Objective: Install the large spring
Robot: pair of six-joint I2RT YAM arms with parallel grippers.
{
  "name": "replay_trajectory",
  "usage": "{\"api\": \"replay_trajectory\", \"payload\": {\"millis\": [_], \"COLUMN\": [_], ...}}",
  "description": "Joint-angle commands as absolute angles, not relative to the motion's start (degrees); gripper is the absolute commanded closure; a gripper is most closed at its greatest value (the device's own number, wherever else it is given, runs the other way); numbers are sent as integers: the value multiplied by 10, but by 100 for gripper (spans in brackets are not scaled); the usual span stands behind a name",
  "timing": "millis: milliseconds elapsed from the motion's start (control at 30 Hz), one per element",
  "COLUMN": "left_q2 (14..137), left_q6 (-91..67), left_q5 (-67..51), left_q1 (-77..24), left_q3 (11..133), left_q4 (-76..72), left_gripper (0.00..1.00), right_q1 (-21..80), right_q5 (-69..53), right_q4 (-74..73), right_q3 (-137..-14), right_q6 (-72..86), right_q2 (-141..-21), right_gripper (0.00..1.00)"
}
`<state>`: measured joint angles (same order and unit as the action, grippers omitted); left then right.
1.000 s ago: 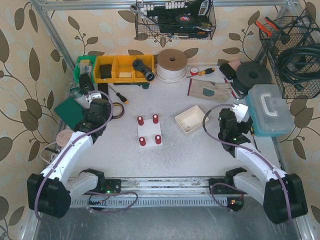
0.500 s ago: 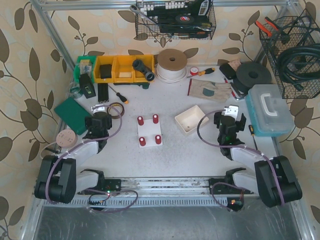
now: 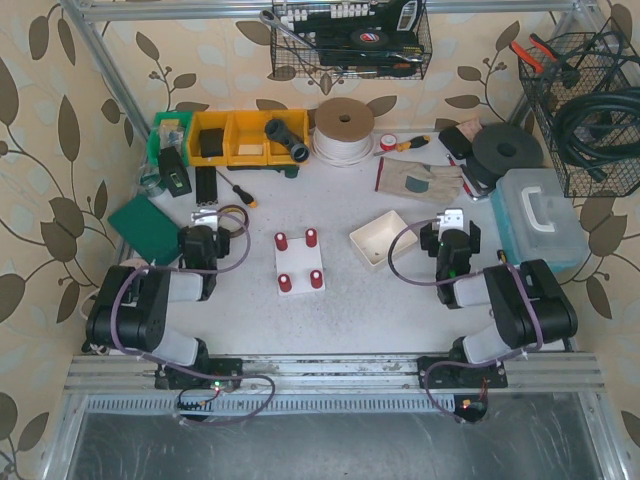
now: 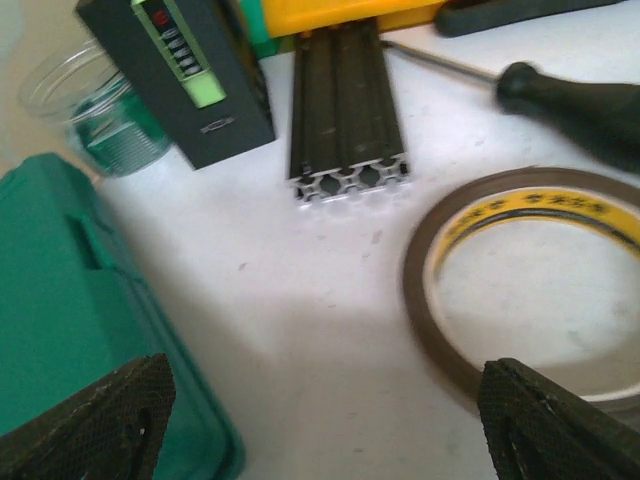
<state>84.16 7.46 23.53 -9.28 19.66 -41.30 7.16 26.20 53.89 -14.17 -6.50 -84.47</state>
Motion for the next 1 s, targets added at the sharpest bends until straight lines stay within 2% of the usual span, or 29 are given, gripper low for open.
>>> {"api": "replay_trajectory", "payload": {"millis": [0, 67, 167, 967], "left_q2": [873, 856, 858, 861], "left_q6": [74, 61, 60, 57], "left_q5": [156, 126, 124, 131], "left_q1": [-55, -41, -38, -38], "left_q3": [176, 201, 202, 204], "left_q4": [-540, -463, -464, -465], "left_gripper": [14, 14, 13, 13], "right_q1": [56, 52, 52, 52], "right_q5": [206, 202, 204, 206], "right_q4": [567, 582, 534, 530], "right_q3": [-164, -167, -185, -189], "right_q6": [-68, -72, -68, -68], "right_q2": [-860, -866, -861, -864], "right_gripper": [0, 0, 0, 0]}}
